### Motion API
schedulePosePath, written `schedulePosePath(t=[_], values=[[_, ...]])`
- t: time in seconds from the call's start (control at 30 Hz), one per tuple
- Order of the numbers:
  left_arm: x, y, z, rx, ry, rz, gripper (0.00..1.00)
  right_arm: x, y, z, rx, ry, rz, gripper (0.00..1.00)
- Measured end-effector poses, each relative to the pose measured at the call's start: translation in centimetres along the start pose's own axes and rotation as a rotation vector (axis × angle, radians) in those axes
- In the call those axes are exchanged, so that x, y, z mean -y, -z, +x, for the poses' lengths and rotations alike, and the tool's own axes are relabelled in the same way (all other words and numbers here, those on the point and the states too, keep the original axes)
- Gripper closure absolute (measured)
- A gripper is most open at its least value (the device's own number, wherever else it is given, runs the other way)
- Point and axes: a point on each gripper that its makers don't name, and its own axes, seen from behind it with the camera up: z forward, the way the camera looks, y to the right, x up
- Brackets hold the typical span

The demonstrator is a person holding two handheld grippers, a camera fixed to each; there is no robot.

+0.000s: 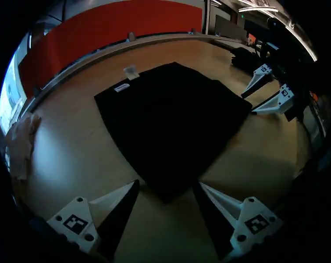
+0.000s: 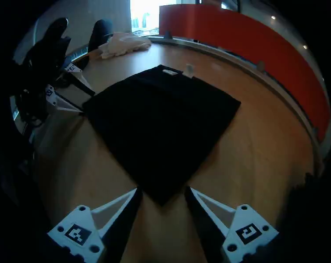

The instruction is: Fold towel

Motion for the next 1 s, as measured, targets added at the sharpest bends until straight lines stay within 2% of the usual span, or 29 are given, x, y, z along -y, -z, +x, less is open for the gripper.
schedulePosePath(t=[0.13,0.27,0.47,0.5,0.6,0.73,1.0], values=[[0.0,0.0,0.0,0.007,-0.001,-0.002,0.19,0.2,0.0,0.1,0.002,0.006,0.007,0.40],[-0.1,0.0,0.0,0.013,-0.001,-0.003,0.28,0.3,0.0,0.1,0.003,0.005,0.008,0.58],[-0.2,0.0,0.0,0.019,0.004,0.004,0.50,0.4,0.0,0.1,0.000,0.003,0.010,0.76],[-0.3,0.0,0.0,0.019,0.005,0.006,0.56,0.4,0.0,0.1,0.000,0.003,0.011,0.78],[-0.3,0.0,0.1,0.022,0.010,0.013,0.77,0.7,0.0,0.2,-0.001,0.003,0.016,0.82],[-0.2,-0.1,0.2,0.029,0.023,0.020,0.87,0.9,0.1,0.7,-0.012,0.000,0.020,0.84],[-0.3,0.3,0.4,0.039,0.049,0.024,0.90,0.8,0.5,1.6,-0.038,-0.016,0.006,0.84]])
